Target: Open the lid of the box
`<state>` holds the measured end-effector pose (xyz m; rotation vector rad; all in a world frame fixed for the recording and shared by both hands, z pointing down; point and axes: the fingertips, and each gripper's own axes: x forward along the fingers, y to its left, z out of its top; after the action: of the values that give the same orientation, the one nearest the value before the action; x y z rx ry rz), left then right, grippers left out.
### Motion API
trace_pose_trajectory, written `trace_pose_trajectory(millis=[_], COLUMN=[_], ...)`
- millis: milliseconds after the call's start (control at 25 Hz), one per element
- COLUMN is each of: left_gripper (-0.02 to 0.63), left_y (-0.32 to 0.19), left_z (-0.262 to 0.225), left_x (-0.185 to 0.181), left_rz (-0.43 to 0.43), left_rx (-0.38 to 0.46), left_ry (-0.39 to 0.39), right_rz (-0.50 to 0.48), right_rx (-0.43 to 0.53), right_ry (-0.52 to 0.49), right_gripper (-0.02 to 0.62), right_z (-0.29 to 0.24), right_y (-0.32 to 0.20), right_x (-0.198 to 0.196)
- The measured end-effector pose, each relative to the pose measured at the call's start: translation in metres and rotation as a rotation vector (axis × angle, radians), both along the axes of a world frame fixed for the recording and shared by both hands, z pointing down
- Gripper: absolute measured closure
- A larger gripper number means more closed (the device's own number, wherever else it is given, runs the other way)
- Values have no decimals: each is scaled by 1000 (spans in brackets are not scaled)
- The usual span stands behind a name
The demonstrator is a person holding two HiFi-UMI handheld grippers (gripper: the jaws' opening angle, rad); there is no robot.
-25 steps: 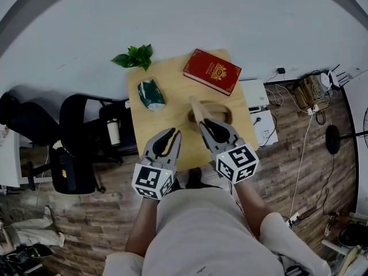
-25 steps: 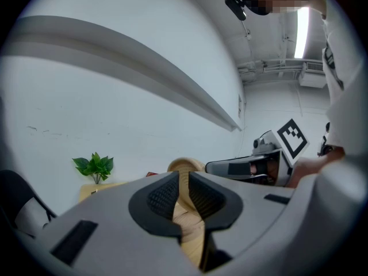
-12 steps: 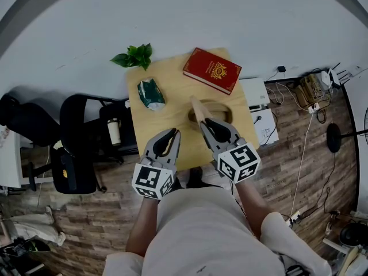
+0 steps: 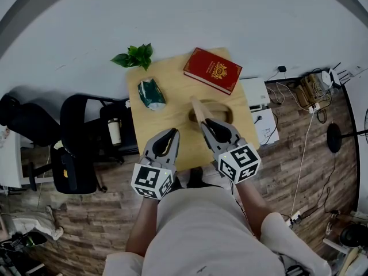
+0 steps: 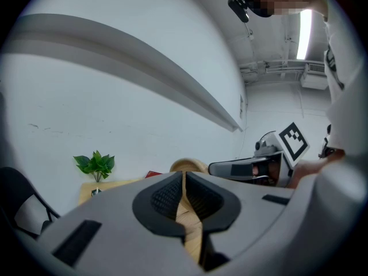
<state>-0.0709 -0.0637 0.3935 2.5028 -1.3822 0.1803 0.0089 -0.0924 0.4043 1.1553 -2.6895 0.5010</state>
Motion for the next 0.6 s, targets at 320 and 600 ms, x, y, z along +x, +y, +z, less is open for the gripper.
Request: trace_pose_trajectory(millis=[320, 600], left_gripper=[586, 586], left_y=[-1, 0], left_z=[2, 2], left_x=[0, 0], left_rz=[-1, 1], left_rx=[-5, -2], left_ry=[1, 3], right_rz=[-4, -8], right_rx=[-3, 2], right_ry=[3, 5], right_gripper=[543, 543], right_z=[1, 1], right_y=[0, 2], right_x=[0, 0])
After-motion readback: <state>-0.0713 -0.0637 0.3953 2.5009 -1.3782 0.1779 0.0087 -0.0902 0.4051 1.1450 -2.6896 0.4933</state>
